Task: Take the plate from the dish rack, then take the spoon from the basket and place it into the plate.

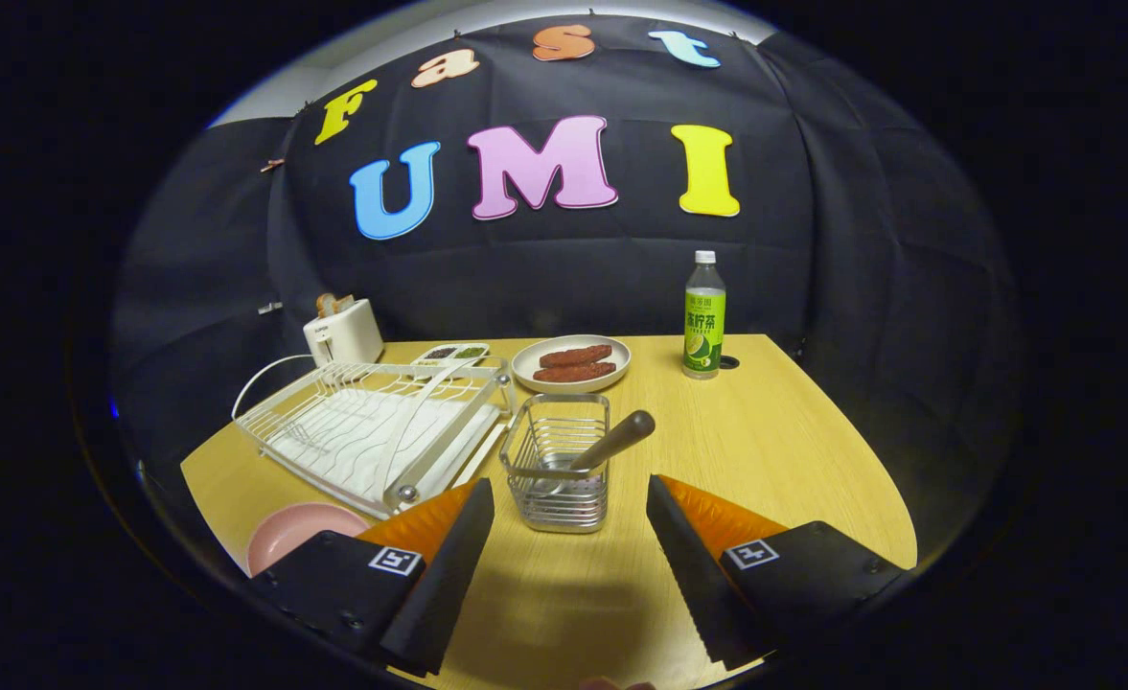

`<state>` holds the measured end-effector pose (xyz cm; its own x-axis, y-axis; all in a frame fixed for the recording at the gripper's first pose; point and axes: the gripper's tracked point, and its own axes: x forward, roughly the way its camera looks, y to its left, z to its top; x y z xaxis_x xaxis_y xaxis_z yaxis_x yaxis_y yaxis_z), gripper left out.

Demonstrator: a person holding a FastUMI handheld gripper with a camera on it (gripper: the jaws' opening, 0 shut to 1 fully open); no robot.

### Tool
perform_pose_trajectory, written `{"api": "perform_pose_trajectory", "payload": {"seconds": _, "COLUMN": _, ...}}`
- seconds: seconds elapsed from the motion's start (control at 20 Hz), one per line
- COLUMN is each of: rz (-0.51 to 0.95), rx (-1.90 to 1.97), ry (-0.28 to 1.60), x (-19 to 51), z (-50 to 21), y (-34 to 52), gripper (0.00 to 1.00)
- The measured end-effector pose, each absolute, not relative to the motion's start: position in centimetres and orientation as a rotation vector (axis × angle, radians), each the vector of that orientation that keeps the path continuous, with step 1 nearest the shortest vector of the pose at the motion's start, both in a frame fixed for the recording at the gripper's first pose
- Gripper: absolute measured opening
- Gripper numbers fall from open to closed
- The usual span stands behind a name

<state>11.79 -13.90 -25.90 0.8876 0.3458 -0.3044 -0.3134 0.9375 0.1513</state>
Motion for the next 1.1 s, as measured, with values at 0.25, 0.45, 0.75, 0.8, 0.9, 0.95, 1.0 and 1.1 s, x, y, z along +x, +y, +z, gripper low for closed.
{"api": "perform_pose_trajectory", "payload": {"seconds": 0.25, "rz": 0.327, "rx": 0.145, "ry": 0.302, "x": 14.8, "z": -25.7, "y": -14.1, "gripper": 0.98}}
{"api": "perform_pose_trajectory", "payload": {"seconds": 0.45, "rz": 0.363, "rx": 0.154, "ry": 0.291, "x": 16.4, "z": -25.4, "y": -12.9, "gripper": 0.84}}
{"api": "perform_pose_trajectory", "payload": {"seconds": 0.75, "rz": 0.386, "rx": 0.139, "ry": 0.272, "x": 17.4, "z": -24.7, "y": -11.6, "gripper": 0.68}}
{"api": "perform_pose_trajectory", "payload": {"seconds": 0.8, "rz": 0.389, "rx": 0.13, "ry": 0.262, "x": 17.6, "z": -24.5, "y": -11.3, "gripper": 0.58}}
{"api": "perform_pose_trajectory", "payload": {"seconds": 0.9, "rz": 0.385, "rx": 0.091, "ry": 0.254, "x": 18.0, "z": -24.7, "y": -11.2, "gripper": 0.44}}
{"api": "perform_pose_trajectory", "payload": {"seconds": 0.95, "rz": 0.387, "rx": 0.086, "ry": 0.259, "x": 17.9, "z": -24.6, "y": -10.9, "gripper": 0.39}}
{"api": "perform_pose_trajectory", "payload": {"seconds": 1.0, "rz": 0.396, "rx": 0.086, "ry": 0.269, "x": 17.8, "z": -24.8, "y": -10.6, "gripper": 0.37}}
{"api": "perform_pose_trajectory", "payload": {"seconds": 1.1, "rz": 0.397, "rx": 0.077, "ry": 0.296, "x": 18.3, "z": -25.6, "y": -10.1, "gripper": 0.37}}
